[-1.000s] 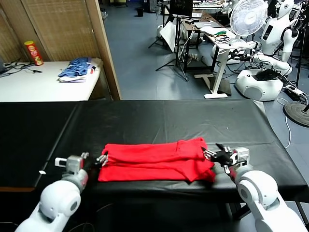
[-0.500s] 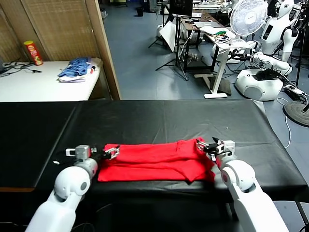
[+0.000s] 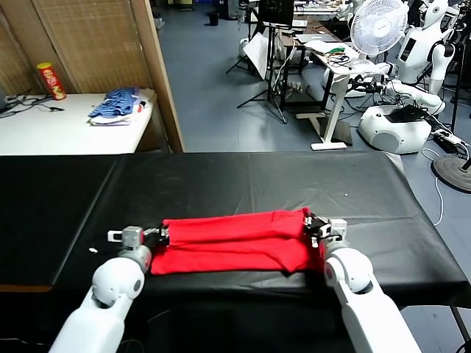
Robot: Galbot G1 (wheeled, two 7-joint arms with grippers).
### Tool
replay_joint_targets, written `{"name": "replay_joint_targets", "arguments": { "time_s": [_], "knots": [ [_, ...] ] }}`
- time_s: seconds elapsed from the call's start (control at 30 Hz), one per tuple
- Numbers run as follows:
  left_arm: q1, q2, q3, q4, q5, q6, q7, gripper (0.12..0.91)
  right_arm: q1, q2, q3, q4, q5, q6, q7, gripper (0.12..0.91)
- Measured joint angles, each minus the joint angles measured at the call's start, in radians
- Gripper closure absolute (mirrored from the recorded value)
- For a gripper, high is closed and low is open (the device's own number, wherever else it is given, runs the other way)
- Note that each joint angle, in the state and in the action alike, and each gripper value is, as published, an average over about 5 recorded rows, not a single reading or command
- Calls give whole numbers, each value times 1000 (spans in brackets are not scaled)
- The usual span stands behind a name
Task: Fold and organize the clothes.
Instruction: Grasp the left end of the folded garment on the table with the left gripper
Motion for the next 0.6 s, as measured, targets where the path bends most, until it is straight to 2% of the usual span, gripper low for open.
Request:
{"name": "replay_joint_targets", "arguments": {
  "time_s": [0.07,0.13,0.27,0.37,0.43,0.5,0.6],
  "knots": [
    [-15,-12,4,15,21,-27,5,896,5,2,-1,-7,-2,11,-15,875],
    [-32,-20,5,28,29,-44,6,899,1,-1,2,-4,-2,15,-26,806],
    [-57,-20,7,38,37,-63,6,867,-22,-17,16,25,1,12,-35,593],
    [-57,-10,6,32,40,-68,6,738,-52,-36,36,65,17,8,-37,425],
    [-51,-2,2,22,39,-68,6,620,-76,-50,53,96,32,5,-39,331],
    [-43,8,-5,9,33,-67,4,520,-102,-63,70,129,44,1,-42,270],
    [-26,21,-19,-13,4,-62,-1,357,-141,-77,93,177,56,-4,-46,233]
  ]
}}
